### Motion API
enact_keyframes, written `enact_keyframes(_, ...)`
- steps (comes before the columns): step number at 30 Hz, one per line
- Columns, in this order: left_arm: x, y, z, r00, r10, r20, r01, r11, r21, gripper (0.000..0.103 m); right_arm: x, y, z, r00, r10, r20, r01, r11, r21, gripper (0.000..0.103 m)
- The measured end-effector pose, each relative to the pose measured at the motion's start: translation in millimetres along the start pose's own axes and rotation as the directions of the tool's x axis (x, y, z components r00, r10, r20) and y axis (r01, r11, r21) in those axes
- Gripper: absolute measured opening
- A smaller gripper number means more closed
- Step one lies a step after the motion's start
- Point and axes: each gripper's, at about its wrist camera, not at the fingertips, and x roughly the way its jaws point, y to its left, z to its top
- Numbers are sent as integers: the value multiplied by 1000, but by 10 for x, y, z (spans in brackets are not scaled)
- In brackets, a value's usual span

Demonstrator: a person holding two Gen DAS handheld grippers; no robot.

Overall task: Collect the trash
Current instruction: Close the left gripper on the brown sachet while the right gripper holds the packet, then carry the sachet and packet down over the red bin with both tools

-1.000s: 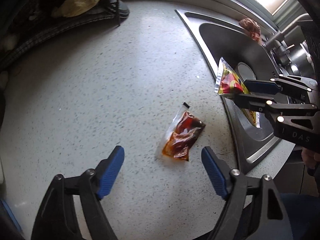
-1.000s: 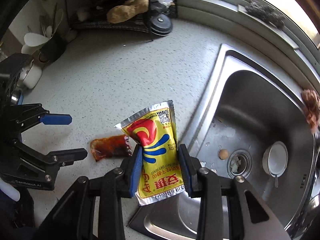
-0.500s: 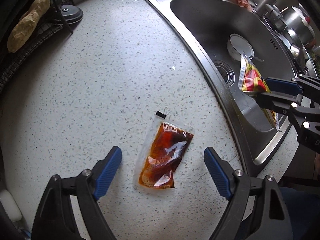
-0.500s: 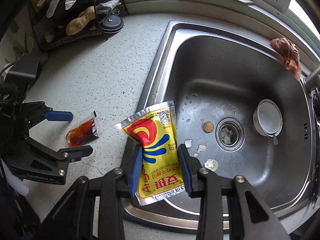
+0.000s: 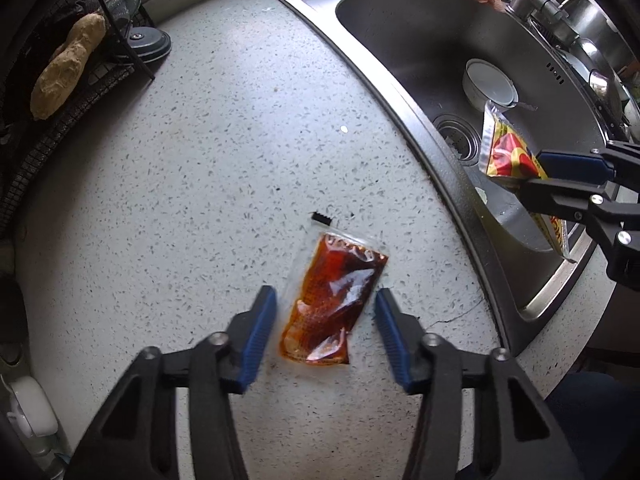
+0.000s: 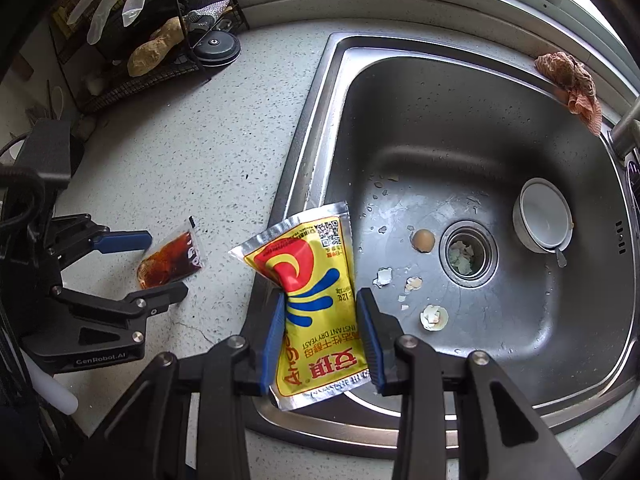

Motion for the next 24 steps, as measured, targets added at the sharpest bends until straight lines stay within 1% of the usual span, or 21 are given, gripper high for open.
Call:
enact_keyframes(1, 4, 1, 3, 1000, -3, 0, 3, 1000, -14, 35, -17, 3, 1, 1000, 2, 4, -2, 1000, -3, 34)
enact_keyframes(3, -5, 12, -23, 1000, -2, 5, 2, 1000, -13, 32, -45, 20, 3, 1000, -9, 6, 9, 1000, -15, 34)
enact_keyframes(5, -11, 15, -45, 1000, -26, 10, 26, 999, -19, 27, -64, 28, 2, 1000, -8, 8, 8, 1000, -22, 34)
enact_keyframes(7, -26, 42, -86, 999, -41, 19, 42, 998, -46, 18, -77, 47, -14, 1000, -14, 11, 14, 999, -38, 34)
enact_keyframes(11, -112, 95, -254, 999, -41, 35, 44, 993, -105, 12, -118, 96, -85, 1000, 15, 10, -14, 998, -56, 34)
enact_keyframes(17, -322, 10, -475, 995, -48, 87, 64, 982, -180, 11, -267, 197, -250, 998, 66, 23, -64, 995, -82, 34)
enact_keyframes(24, -600, -249, -763, 991, -2, 133, 31, 975, -219, 11, -520, 210, -544, 994, 92, 52, -84, 988, -128, 33)
